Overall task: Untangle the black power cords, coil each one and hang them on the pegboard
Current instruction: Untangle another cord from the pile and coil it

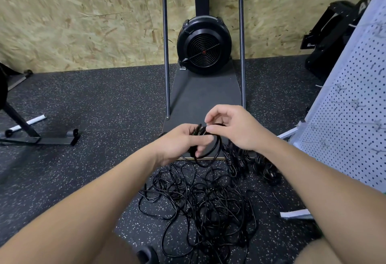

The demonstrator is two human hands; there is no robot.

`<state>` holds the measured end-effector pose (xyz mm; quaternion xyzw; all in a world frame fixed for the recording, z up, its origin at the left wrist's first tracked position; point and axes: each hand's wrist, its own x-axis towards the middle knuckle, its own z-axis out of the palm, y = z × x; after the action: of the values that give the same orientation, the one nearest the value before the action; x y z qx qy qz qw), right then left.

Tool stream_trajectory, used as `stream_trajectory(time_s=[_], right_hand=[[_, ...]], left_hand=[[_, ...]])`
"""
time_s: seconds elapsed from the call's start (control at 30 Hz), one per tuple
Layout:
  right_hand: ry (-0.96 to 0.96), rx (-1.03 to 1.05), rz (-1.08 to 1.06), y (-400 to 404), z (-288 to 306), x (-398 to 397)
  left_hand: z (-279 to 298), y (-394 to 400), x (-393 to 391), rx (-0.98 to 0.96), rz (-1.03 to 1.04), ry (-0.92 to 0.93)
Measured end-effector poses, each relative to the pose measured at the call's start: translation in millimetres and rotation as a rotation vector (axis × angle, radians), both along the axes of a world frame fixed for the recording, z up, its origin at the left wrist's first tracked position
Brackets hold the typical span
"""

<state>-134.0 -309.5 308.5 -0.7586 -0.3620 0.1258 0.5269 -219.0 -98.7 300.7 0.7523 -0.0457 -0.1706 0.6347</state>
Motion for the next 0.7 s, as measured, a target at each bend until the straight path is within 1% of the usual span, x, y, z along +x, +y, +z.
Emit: stream_trajectory(time_s=[0.07, 0.13, 0.2, 0.33, 0.43, 0.57, 0.6, 0.7], right_hand=[[0.056, -0.007, 0.017, -8.4, -2.6, 4.3], [0.088, -0.049, -0.01, -15.7, -7.5, 8.5], [0.116, -0.11, -0.044, -18.5, -14.4, 12.9], [0.19, -0.183, -0.159, -13.8, -37.0, 19.5], [0.318, -0.196, -0.201, -6.0, -56.4, 20.5], [0.56, -0.199, -0.18, -2.1, -76.6, 17.5], [0.581, -0.207, -0.182, -3.9, -79.4, 17.4], [0.538, -0.275, -0.206, -8.2, -89.1, 21.1]], left_hand=[[-3.5, -1.0, 1.0, -0.033, 0.056, 0.029], [-6.0, 1.1, 3.7, -0.016, 0.113, 0.024], [-6.5, 2.5, 4.9, 0.001, 0.14, 0.006], [-4.6, -0.6, 3.6, -0.066, 0.189, 0.015], [-2.6, -1.6, 6.8, -0.121, 0.236, 0.033], [2.5, 4.7, 12.1, -0.166, 0.347, 0.016], [3.3, 9.0, 13.0, -0.167, 0.36, -0.001], [5.3, 22.1, 15.6, -0.212, 0.441, 0.005]])
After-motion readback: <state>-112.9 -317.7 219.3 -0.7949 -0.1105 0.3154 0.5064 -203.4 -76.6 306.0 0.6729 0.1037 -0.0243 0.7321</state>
